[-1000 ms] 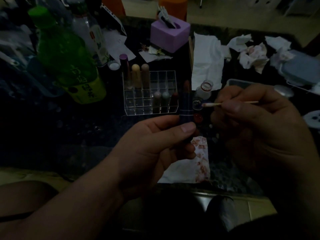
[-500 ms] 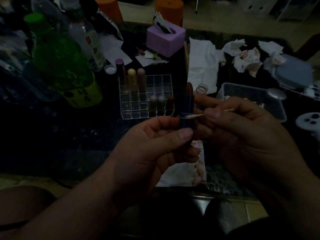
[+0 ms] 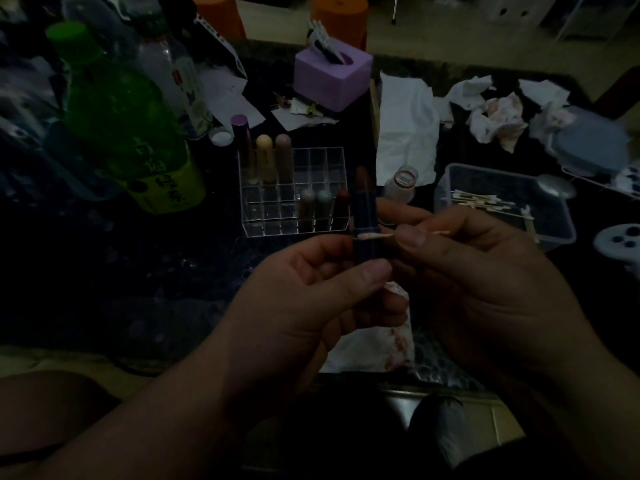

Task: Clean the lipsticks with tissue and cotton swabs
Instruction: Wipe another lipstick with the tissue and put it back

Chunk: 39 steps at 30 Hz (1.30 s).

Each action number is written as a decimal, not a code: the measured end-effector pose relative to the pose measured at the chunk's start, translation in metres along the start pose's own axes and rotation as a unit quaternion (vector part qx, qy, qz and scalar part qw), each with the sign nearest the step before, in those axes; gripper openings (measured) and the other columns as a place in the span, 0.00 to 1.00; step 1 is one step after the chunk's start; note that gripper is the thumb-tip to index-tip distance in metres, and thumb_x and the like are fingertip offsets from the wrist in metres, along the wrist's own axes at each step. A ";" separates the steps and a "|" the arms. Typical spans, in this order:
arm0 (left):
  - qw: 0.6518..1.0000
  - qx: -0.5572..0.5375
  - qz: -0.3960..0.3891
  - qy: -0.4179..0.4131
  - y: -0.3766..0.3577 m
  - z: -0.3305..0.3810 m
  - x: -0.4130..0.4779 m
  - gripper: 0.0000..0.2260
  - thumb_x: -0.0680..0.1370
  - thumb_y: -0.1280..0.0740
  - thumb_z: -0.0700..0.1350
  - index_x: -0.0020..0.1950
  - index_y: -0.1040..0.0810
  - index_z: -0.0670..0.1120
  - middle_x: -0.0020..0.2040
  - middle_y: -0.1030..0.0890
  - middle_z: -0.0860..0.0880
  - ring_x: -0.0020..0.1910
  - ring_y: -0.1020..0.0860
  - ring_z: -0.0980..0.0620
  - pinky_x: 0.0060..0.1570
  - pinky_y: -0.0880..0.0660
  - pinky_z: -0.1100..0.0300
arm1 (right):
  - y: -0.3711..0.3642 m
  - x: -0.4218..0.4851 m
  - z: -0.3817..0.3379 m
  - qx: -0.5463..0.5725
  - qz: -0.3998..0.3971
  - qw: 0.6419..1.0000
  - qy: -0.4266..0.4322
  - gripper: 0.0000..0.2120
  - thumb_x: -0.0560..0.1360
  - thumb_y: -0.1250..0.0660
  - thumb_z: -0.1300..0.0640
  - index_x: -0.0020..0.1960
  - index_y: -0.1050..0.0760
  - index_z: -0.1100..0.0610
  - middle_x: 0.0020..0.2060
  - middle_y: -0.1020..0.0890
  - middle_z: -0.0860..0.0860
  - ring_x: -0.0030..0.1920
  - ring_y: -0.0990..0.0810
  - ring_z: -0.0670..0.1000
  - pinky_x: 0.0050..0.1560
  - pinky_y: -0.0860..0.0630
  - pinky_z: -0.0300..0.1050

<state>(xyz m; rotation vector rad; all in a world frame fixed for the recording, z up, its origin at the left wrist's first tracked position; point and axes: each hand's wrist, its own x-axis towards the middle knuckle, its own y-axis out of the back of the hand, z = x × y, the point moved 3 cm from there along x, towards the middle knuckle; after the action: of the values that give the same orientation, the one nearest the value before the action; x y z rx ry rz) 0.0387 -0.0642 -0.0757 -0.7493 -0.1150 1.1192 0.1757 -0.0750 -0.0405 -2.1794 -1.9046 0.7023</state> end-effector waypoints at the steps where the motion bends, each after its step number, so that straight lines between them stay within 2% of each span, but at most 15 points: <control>1: 1.000 -0.007 -0.006 -0.002 -0.001 0.000 0.000 0.12 0.70 0.29 0.37 0.52 0.16 0.39 0.47 0.16 0.37 0.36 0.17 0.47 0.41 0.19 0.56 | 0.000 0.000 0.000 0.007 0.002 1.000 -0.004 0.07 0.65 0.34 0.67 0.29 0.23 0.61 0.50 0.14 0.58 0.50 0.14 0.57 0.38 0.20 0.42; 5: 1.000 -0.007 -0.019 -0.006 -0.002 0.001 0.000 0.11 0.72 0.31 0.37 0.53 0.17 0.37 0.49 0.16 0.36 0.38 0.17 0.47 0.43 0.19 0.55 | 0.000 -0.001 -0.002 0.034 0.001 0.999 -0.016 0.06 0.65 0.35 0.68 0.30 0.24 0.63 0.50 0.14 0.59 0.49 0.14 0.58 0.33 0.21 0.42; 11: 0.999 0.023 -0.027 -0.012 -0.001 0.001 -0.002 0.12 0.71 0.30 0.38 0.54 0.17 0.38 0.48 0.15 0.38 0.38 0.16 0.47 0.44 0.19 0.55 | 0.003 -0.002 -0.004 0.017 -0.006 1.000 -0.016 0.05 0.66 0.34 0.67 0.31 0.26 0.64 0.53 0.15 0.60 0.48 0.14 0.59 0.34 0.21 0.43; 16: 0.998 0.060 -0.013 -0.023 -0.001 0.003 -0.002 0.13 0.69 0.28 0.39 0.53 0.15 0.41 0.48 0.14 0.40 0.37 0.17 0.48 0.44 0.19 0.54 | 0.002 -0.002 -0.003 0.001 -0.017 1.000 0.008 0.08 0.67 0.35 0.68 0.29 0.26 0.63 0.50 0.15 0.60 0.41 0.14 0.52 0.35 0.21 0.42; 22: 0.993 0.113 -0.004 -0.024 -0.001 0.005 -0.004 0.14 0.65 0.22 0.42 0.51 0.14 0.47 0.48 0.14 0.42 0.32 0.18 0.47 0.36 0.21 0.55 | 0.007 0.001 -0.001 -0.063 -0.011 0.998 0.027 0.10 0.67 0.30 0.64 0.28 0.23 0.57 0.49 0.15 0.56 0.51 0.15 0.55 0.42 0.20 0.43; 25: 0.995 0.098 0.006 -0.026 0.000 0.006 -0.004 0.13 0.65 0.24 0.42 0.49 0.16 0.44 0.45 0.14 0.42 0.31 0.18 0.47 0.33 0.22 0.58 | 0.011 0.002 -0.002 -0.110 -0.013 0.993 0.049 0.10 0.68 0.28 0.63 0.29 0.22 0.55 0.49 0.15 0.55 0.52 0.15 0.56 0.46 0.20 0.46; 27: 0.994 0.103 0.007 -0.025 0.001 0.006 -0.004 0.13 0.67 0.25 0.39 0.50 0.17 0.43 0.45 0.14 0.41 0.31 0.19 0.47 0.32 0.23 0.58 | 0.013 0.002 -0.003 -0.131 -0.008 0.989 0.062 0.09 0.68 0.30 0.62 0.29 0.22 0.54 0.47 0.15 0.54 0.51 0.15 0.56 0.47 0.21 0.47; 32: 0.994 0.102 0.001 -0.024 0.000 0.008 -0.005 0.12 0.69 0.27 0.36 0.52 0.18 0.43 0.46 0.15 0.39 0.31 0.19 0.47 0.33 0.23 0.58 | 0.012 0.001 -0.006 -0.136 -0.023 0.986 0.098 0.10 0.67 0.27 0.63 0.30 0.22 0.53 0.40 0.17 0.52 0.40 0.16 0.54 0.43 0.22 0.44; 34: 0.995 0.100 0.002 -0.027 0.000 0.009 -0.006 0.12 0.69 0.28 0.36 0.52 0.18 0.42 0.45 0.15 0.40 0.32 0.19 0.47 0.34 0.23 0.58 | 0.012 0.001 -0.008 -0.148 -0.024 0.983 0.109 0.11 0.67 0.26 0.64 0.30 0.22 0.53 0.38 0.18 0.52 0.39 0.16 0.55 0.42 0.22 0.44; 37: 0.996 0.079 0.003 -0.030 0.000 0.010 -0.007 0.10 0.70 0.30 0.37 0.51 0.18 0.42 0.42 0.15 0.41 0.33 0.18 0.45 0.35 0.21 0.57 | 0.012 0.000 -0.008 -0.152 -0.031 0.980 0.125 0.11 0.68 0.30 0.64 0.30 0.22 0.53 0.36 0.18 0.52 0.38 0.17 0.56 0.42 0.22 0.45; 39: 0.997 0.076 0.003 -0.031 0.000 0.010 -0.007 0.10 0.72 0.31 0.36 0.52 0.19 0.40 0.43 0.15 0.40 0.35 0.17 0.43 0.35 0.21 0.56 | 0.013 -0.001 -0.008 -0.162 -0.028 0.977 0.135 0.11 0.69 0.31 0.63 0.30 0.22 0.53 0.36 0.18 0.52 0.38 0.17 0.56 0.42 0.22 0.45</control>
<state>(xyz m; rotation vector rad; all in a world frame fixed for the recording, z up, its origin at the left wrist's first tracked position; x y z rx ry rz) 0.0309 -0.0654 -0.0660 -0.5796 -0.0781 1.1440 0.1910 -0.0763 -0.0384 -2.2461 -2.0356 0.0780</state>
